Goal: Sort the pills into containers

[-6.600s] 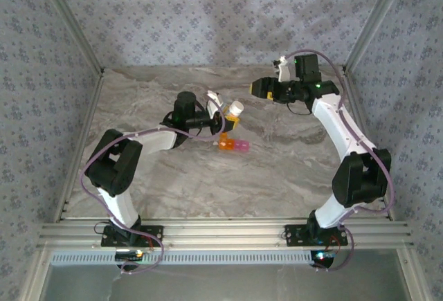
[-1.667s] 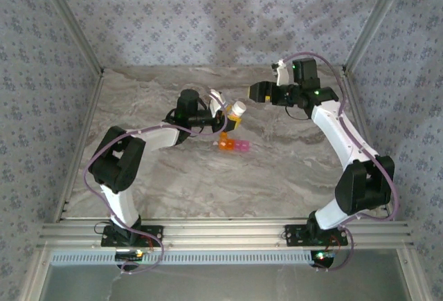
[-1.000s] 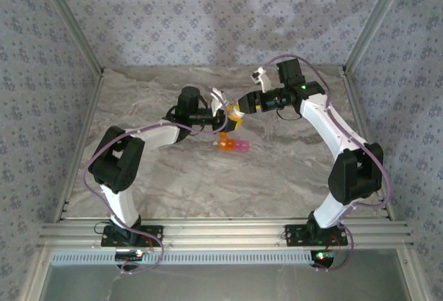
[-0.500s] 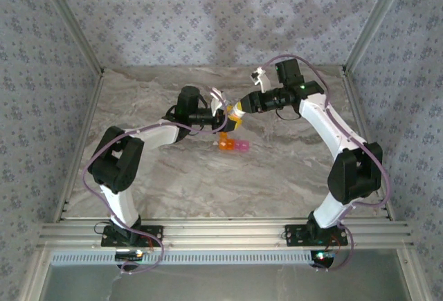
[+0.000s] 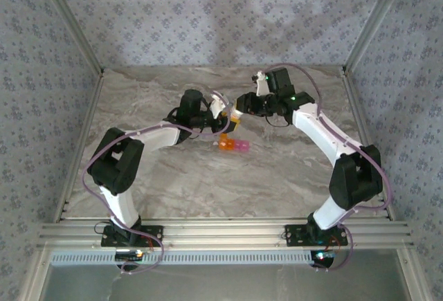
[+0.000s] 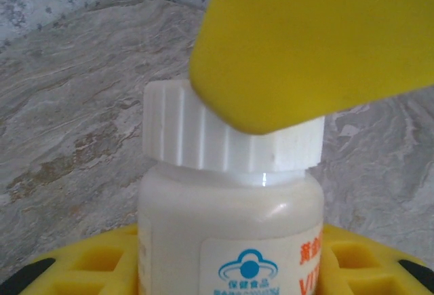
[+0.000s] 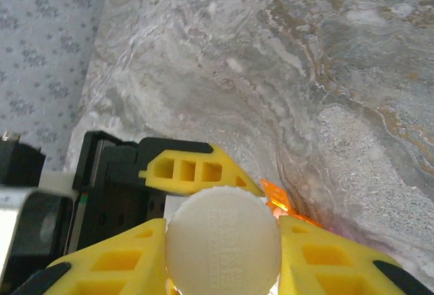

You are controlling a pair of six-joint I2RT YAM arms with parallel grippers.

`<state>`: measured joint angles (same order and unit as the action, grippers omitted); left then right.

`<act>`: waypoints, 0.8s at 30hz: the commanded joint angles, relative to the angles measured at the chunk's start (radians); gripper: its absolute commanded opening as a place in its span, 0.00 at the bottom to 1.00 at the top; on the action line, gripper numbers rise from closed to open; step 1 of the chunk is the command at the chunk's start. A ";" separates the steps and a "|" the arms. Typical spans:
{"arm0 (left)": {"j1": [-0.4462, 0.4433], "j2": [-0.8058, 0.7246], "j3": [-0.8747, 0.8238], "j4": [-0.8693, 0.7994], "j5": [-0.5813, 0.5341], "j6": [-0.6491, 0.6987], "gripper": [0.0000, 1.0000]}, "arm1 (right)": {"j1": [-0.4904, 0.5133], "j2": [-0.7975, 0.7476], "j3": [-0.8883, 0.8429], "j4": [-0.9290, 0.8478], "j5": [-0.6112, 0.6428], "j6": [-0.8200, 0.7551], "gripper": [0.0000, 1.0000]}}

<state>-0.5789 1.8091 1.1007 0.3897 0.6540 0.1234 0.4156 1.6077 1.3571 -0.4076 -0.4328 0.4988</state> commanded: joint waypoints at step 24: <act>0.008 -0.018 -0.004 0.209 0.071 -0.052 0.00 | -0.128 -0.109 0.061 -0.052 -0.090 0.091 0.76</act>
<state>-0.5819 1.8091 1.1004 0.5404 0.6727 0.0868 0.3145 1.5421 1.3865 -0.4309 -0.4778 0.6155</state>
